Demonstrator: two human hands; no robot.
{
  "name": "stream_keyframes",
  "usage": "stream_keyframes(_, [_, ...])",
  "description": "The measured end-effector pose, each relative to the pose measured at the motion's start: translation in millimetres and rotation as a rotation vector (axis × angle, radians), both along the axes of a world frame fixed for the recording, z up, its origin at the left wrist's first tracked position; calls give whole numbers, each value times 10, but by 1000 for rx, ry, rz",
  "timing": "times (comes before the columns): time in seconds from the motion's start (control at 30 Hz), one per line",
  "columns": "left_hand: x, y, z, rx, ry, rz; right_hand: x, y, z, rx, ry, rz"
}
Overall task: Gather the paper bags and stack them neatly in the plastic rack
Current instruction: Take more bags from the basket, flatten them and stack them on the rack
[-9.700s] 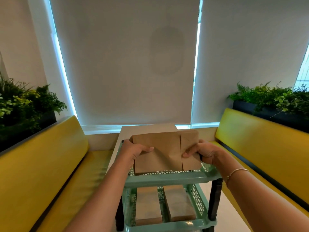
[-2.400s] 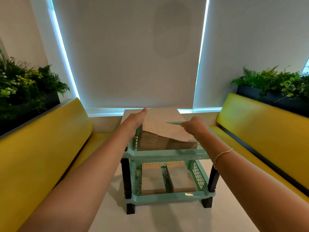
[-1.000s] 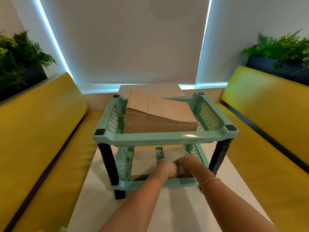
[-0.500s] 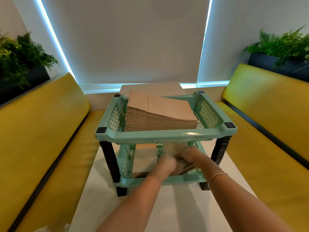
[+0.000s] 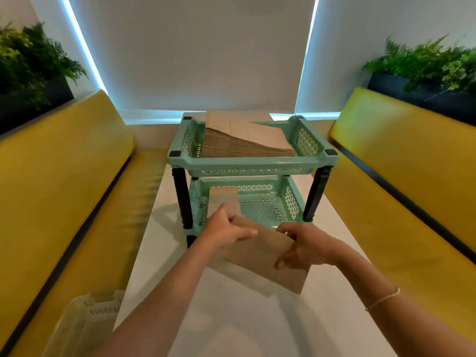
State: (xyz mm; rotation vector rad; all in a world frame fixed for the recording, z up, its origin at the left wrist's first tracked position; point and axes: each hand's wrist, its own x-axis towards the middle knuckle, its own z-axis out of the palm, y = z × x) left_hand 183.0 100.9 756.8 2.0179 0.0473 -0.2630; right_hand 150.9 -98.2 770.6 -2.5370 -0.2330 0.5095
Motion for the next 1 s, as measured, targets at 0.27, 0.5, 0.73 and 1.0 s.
stream_keyframes(0.27, [-807,101,-962,-419,116,141,-614,37,-776,-59,-233,-161])
stream_keyframes(0.5, [-934,-32,-1154,-341,109,155,-929,111,-1079,464,-243,-614])
stream_keyframes(0.73, [-955,-44,-1000,-430,-80,124,-931,135,-912,568,-391,-534])
stream_keyframes(1.0, [-1050,-2,-1354,-339,-7,133,-1015,129,-1261,562,-266,-547])
